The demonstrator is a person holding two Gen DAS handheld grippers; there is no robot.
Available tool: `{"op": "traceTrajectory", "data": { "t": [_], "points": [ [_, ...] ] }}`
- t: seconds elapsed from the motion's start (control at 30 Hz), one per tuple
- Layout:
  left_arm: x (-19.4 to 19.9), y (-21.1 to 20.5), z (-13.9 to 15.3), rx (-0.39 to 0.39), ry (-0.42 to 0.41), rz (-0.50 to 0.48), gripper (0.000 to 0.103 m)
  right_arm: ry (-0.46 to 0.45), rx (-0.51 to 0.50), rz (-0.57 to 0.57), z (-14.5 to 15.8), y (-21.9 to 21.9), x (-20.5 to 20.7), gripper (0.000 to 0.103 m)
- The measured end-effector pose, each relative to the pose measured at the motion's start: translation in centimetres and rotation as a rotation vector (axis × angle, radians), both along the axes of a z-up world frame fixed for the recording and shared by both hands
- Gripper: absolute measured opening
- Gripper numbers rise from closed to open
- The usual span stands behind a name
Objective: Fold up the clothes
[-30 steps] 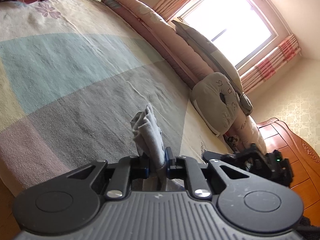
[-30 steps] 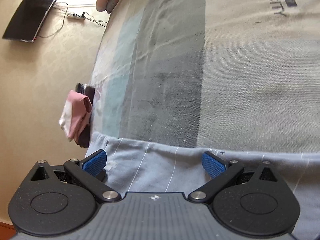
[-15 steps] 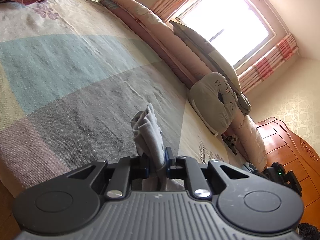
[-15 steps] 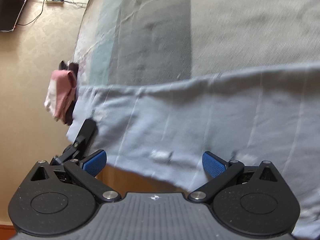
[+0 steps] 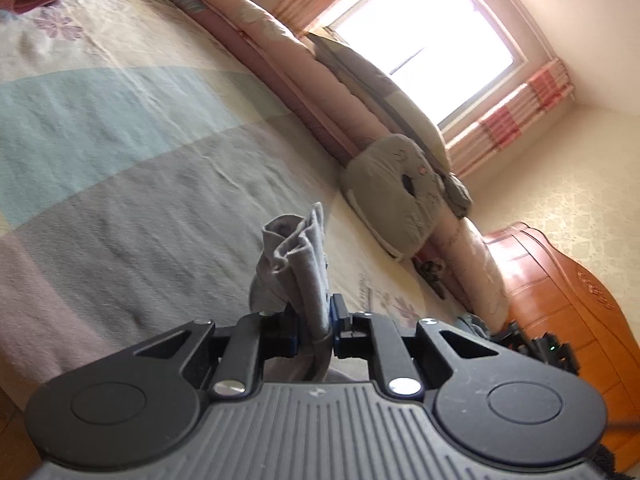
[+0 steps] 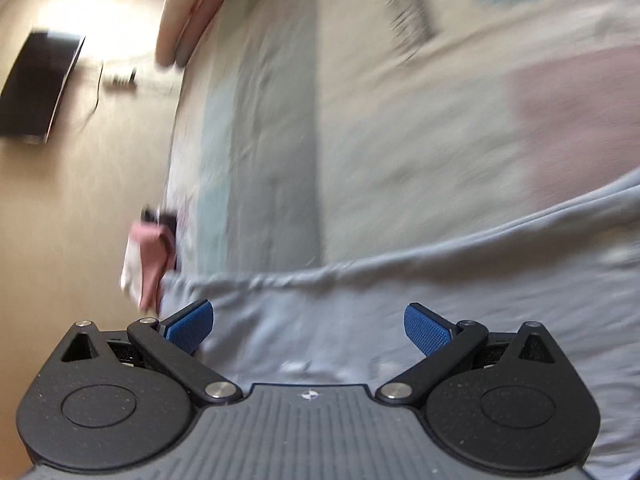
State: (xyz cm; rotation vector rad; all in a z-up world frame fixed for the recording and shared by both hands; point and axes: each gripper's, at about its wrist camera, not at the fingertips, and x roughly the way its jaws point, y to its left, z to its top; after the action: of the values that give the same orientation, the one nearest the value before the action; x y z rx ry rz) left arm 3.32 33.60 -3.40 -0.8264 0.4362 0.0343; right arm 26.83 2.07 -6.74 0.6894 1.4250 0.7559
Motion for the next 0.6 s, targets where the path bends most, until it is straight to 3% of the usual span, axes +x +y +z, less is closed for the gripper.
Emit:
{"op": "traceTrajectory", "data": {
  "t": [0.33, 0.6],
  "points": [
    [2.0, -3.7, 2.2, -0.008, -0.035, -0.120, 0.013, -0.050, 0.004, -0.125, 1.3, -9.1, -1.5, 0.103],
    [3.6, -7.3, 2.3, -0.008, -0.012, -0.238, 0.013, -0.083, 0.007, -0.203, 2.0, -13.3, -1.7, 0.103]
  ]
}}
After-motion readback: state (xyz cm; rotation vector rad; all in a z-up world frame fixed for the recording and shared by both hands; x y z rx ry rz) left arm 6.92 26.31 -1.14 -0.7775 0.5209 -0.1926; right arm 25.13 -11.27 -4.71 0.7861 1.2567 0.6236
